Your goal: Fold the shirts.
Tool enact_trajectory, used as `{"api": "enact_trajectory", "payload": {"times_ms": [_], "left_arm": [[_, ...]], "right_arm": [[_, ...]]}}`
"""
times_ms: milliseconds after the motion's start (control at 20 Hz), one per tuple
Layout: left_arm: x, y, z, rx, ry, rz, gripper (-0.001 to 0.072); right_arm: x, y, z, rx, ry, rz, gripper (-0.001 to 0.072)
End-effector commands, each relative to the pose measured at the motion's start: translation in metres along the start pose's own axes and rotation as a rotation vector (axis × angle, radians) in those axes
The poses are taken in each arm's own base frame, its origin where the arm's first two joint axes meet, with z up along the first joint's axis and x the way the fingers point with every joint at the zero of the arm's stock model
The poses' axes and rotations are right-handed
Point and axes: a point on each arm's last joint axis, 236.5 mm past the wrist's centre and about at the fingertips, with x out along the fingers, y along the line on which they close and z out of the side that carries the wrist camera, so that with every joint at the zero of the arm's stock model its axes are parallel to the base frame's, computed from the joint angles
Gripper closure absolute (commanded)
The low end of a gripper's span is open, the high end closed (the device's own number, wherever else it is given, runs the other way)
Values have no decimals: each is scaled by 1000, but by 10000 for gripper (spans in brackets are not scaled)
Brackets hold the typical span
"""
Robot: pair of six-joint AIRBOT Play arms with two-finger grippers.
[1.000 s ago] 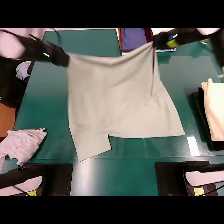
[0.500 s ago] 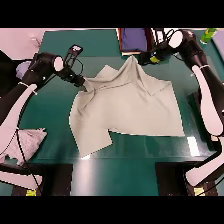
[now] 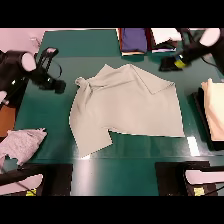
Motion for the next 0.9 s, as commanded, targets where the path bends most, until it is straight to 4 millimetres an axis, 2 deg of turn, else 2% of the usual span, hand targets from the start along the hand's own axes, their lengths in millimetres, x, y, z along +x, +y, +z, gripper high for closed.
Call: {"api": "enact_trajectory", "payload": {"times_ms": [0, 100, 150, 200, 250, 350, 450, 600, 650, 750, 850], "left_arm": [[6, -16, -59, -62, 50, -70, 190], [14, -18, -80, -91, 81, -77, 190], [17, -21, -86, -96, 94, -87, 189], [20, -24, -89, -102, 104, -100, 190], [21, -29, -88, -111, 100, -119, 189], [21, -34, -81, -123, 71, -144, 189], [21, -38, -75, -133, 45, -160, 189], [21, -39, -74, -135, 41, -165, 189], [21, -39, -74, -135, 43, -165, 189], [21, -39, -75, -134, 47, -165, 189], [21, -39, -75, -134, 48, -165, 189]], "right_arm": [[0, -44, -100, 141, 154, -30, 299], [7, -68, -159, 260, 232, -44, 286], [10, -78, -187, 324, 267, -49, 145], [12, -85, -211, 381, 293, -52, 107], [14, -92, -233, 440, 313, -56, 109], [20, -98, -266, 525, 348, -56, 117], [28, -99, -284, 563, 363, -57, 117], [43, -93, -297, 563, 397, -45, 117], [49, -90, -300, 555, 417, -42, 117], [57, -83, -298, 514, 439, -38, 176], [62, -80, -288, 486, 428, -48, 212]]}}
